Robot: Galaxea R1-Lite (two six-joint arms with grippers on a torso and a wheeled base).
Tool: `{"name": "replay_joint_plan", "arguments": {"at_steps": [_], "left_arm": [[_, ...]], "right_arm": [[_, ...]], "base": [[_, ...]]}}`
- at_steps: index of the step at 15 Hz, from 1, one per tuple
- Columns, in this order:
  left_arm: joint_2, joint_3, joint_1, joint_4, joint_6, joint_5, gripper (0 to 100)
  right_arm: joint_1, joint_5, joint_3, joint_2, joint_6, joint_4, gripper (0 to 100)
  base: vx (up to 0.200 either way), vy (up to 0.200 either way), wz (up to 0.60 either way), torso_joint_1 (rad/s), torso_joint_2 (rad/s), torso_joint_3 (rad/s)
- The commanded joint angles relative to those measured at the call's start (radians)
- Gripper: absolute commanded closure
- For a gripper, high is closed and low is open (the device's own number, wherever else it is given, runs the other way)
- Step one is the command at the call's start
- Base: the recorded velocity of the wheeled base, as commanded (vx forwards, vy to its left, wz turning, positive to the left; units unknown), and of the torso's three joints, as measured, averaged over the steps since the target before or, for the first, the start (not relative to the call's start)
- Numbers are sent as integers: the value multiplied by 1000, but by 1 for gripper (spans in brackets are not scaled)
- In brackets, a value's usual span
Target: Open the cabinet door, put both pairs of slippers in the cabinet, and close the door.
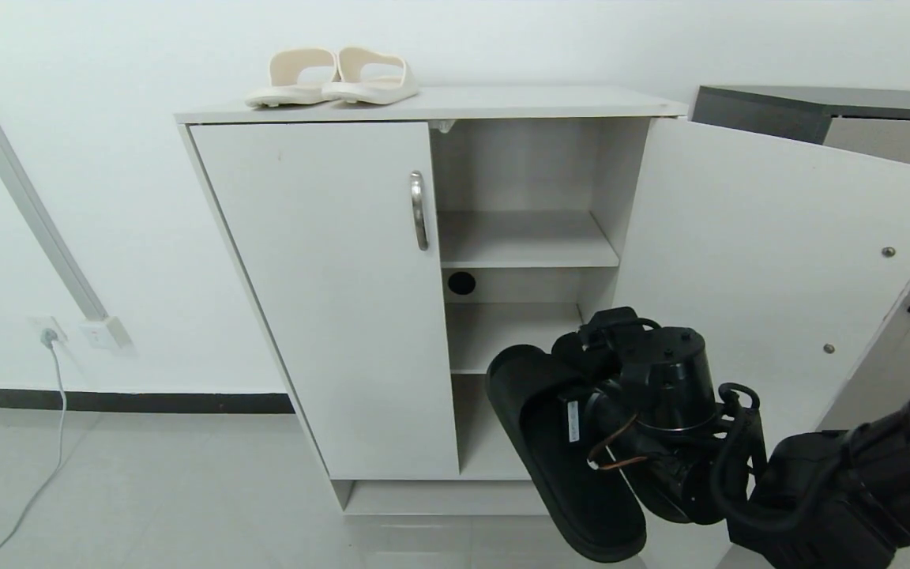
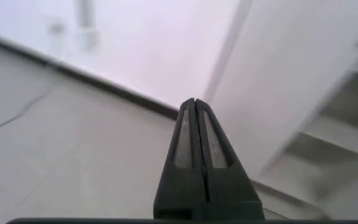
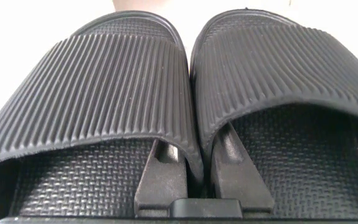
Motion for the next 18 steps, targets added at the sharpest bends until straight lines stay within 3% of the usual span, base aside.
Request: {"name": "replay_joint_plan", "arguments": {"at_steps": [1, 4, 5, 6, 7, 8, 10, 11, 12, 13, 14, 15, 16, 18], "left_arm": [[-128, 122, 53, -17, 0, 28, 100], [-168, 271, 30, -179, 30, 11, 100], [-188, 303, 18, -245, 61, -57, 100], [-188, 312, 18, -274, 66, -129, 100], [-188, 312, 18, -270, 64, -198, 100], [-188, 311, 18, -253, 72, -304, 100], [-188, 311, 16, -227, 124, -400, 100], [-188, 311, 16, -227, 129, -402, 100], [-185, 311, 16, -224, 161, -416, 100], [-185, 311, 18, -224, 155, -383, 100], [-186, 311, 18, -227, 118, -316, 100], [-186, 311, 18, -227, 115, -314, 100], [-186, 311, 16, -225, 129, -324, 100], [-186, 312, 16, -228, 124, -422, 100]], "right_arm": [[1, -7, 4, 3, 0, 1, 100], [2, -7, 2, 3, -5, -5, 100], [2, -7, 2, 5, -6, -5, 100], [5, -7, 2, 6, -8, -5, 100], [8, -7, 2, 6, -8, -5, 100], [11, -7, 2, 8, -8, -5, 100], [18, -7, 7, 8, -8, -7, 100], [18, -7, 8, 6, -8, -7, 100], [22, -7, 15, 6, -18, -14, 100], [24, -7, 19, 8, -23, -25, 100], [24, -7, 24, 11, -37, -48, 100], [24, -7, 38, 11, -43, -57, 100], [24, -7, 45, 9, -45, -71, 100], [27, -7, 51, 11, -66, -99, 100]], "base": [[0, 0, 0, 0, 0, 0], [0, 0, 0, 0, 0, 0], [0, 0, 0, 0, 0, 0], [0, 0, 0, 0, 0, 0], [0, 0, 0, 0, 0, 0], [0, 0, 0, 0, 0, 0], [0, 0, 0, 0, 0, 0], [0, 0, 0, 0, 0, 0], [0, 0, 0, 0, 0, 0], [0, 0, 0, 0, 0, 0], [0, 0, 0, 0, 0, 0], [0, 0, 0, 0, 0, 0], [0, 0, 0, 0, 0, 0], [0, 0, 0, 0, 0, 0]]}}
